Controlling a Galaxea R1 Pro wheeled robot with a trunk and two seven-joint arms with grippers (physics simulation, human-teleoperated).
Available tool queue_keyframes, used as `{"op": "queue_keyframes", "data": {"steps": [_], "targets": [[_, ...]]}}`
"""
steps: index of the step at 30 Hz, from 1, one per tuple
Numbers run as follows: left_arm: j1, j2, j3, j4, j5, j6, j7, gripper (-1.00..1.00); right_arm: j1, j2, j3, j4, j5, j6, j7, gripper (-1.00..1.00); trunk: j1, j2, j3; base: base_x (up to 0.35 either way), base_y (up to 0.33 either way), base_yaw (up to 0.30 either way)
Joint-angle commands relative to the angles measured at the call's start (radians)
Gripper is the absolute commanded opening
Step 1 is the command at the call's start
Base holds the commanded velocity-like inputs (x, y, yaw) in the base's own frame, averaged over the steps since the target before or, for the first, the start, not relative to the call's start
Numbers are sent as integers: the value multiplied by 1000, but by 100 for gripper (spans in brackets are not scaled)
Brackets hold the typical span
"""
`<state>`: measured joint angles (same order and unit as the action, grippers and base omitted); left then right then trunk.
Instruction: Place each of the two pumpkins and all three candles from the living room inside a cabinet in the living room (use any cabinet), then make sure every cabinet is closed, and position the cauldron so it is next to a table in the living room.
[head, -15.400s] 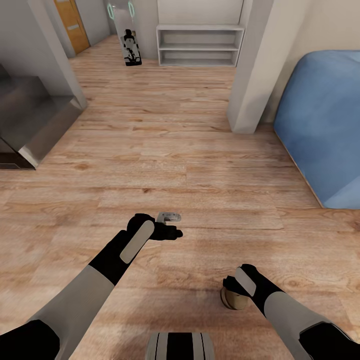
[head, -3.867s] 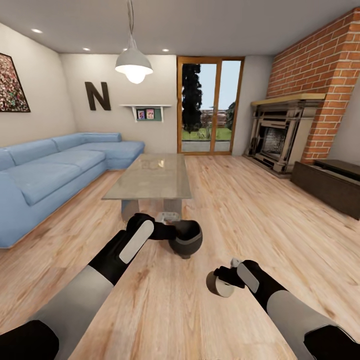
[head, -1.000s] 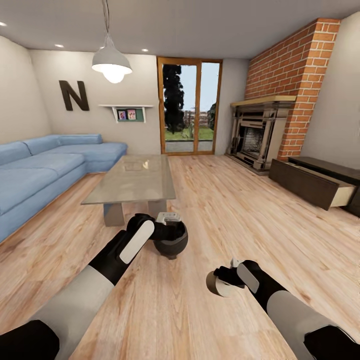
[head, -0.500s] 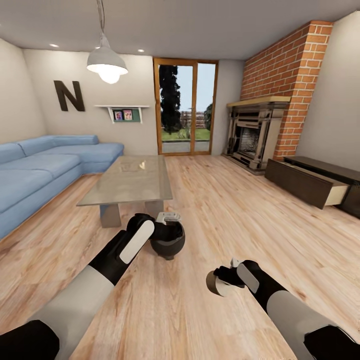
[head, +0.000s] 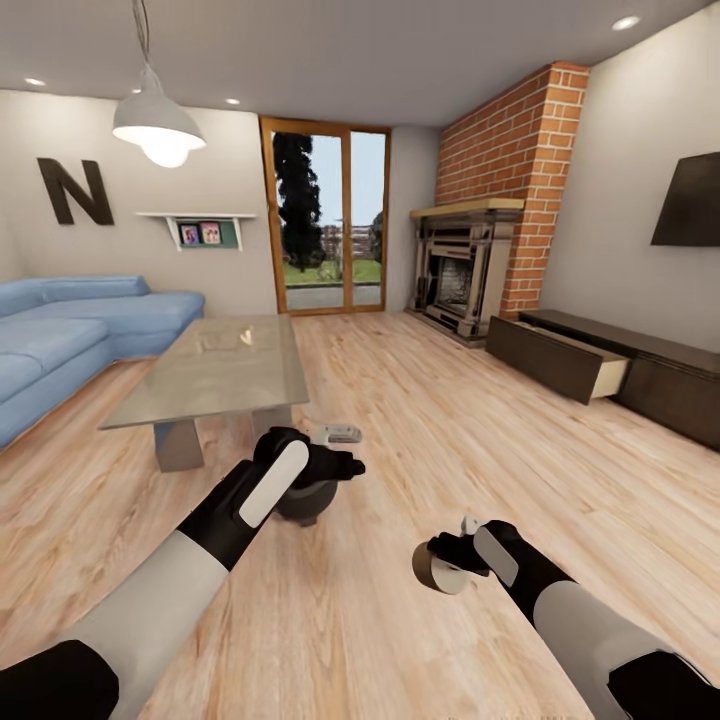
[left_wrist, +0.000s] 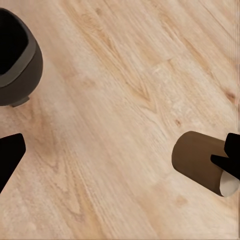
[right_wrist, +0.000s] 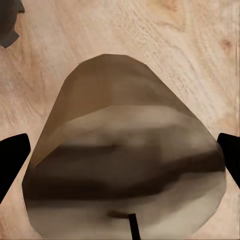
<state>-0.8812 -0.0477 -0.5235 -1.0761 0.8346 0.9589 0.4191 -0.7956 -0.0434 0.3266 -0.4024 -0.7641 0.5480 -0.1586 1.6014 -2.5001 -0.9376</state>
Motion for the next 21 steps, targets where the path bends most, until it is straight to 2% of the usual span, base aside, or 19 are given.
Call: {"op": "queue_keyframes", "data": {"steps": [1, 13, 21], "targets": [[-1, 0, -1, -1, 11, 1, 10, 100, -1, -1, 7, -3, -11, 3, -9, -100, 0, 0, 0, 0, 0, -272], [-1, -1, -1, 0, 9, 1, 10, 100, -1, -1, 8, -3, -11, 3, -8, -100, 0, 0, 4, 0, 0, -265], [-1, -1, -1, 0, 9, 1, 10, 100, -1, -1, 8, -3, -11, 3, -8, -100, 0, 0, 4, 0, 0, -65]]}}
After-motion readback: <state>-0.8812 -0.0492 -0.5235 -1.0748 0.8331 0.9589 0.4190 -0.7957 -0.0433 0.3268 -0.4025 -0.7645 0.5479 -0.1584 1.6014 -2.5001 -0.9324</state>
